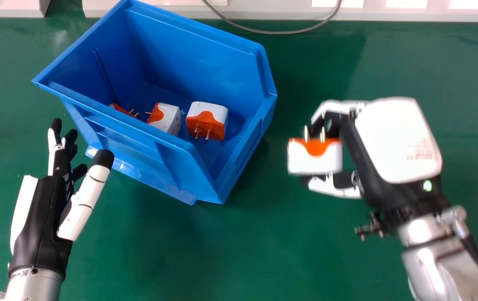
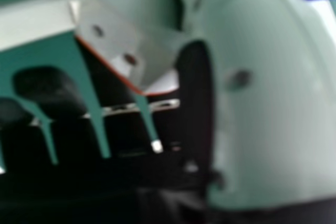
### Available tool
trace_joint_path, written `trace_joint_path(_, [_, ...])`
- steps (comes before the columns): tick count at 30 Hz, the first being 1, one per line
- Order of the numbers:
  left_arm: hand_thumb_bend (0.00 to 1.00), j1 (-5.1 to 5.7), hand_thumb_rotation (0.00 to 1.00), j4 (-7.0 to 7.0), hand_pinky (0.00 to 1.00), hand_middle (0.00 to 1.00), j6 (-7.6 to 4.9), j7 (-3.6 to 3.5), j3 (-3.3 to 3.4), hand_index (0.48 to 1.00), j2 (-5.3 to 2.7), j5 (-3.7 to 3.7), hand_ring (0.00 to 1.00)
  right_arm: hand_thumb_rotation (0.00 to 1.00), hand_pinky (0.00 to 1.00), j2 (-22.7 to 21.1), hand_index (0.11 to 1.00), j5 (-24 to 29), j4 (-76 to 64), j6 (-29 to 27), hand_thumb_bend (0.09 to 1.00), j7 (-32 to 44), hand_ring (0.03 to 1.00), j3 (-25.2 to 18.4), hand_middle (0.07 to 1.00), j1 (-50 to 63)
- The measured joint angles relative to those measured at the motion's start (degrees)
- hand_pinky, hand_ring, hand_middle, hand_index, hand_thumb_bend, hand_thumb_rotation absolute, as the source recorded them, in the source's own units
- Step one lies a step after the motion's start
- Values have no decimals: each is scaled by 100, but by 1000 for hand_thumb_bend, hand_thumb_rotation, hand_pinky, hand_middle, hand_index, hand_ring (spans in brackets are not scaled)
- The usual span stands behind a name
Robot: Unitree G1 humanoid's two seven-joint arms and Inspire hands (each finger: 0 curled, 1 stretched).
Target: Pick all objects and put in blue box
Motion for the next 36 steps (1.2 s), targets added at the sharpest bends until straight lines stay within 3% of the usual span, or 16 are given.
trace_joint_path(10, [683, 25, 855, -8, 938, 1000, 10, 2, 8, 1000, 1, -3, 1000, 145, 36, 310, 469, -4, 817, -269, 491, 82, 76, 189, 131, -1285])
trace_joint_path(15, [698, 43, 858, -55, 941, 1000, 17, -25, -4, 1000, -6, -12, 1000, 147, 50, 589, 472, -137, 1675, -332, 490, 147, 96, 533, 167, -2218])
trace_joint_path(22, [709, 132, 859, -180, 945, 1000, 83, -79, -1, 1000, -16, -100, 1000, 150, 46, 1048, 477, -428, 3243, -447, 489, 40, 88, 1096, 153, -3785])
trace_joint_path(27, [689, 215, 854, -280, 952, 1000, 124, -99, 11, 1000, -34, -201, 1000, 148, 27, 1365, 475, -504, 4607, -504, 493, -88, 73, 1419, 130, -4640])
trace_joint_path(36, [689, 253, 856, -356, 961, 1000, 140, -110, -9, 1000, -50, -214, 1000, 118, 19, 2070, 479, -363, 6537, -450, 511, -99, 61, 1758, 105, -5650])
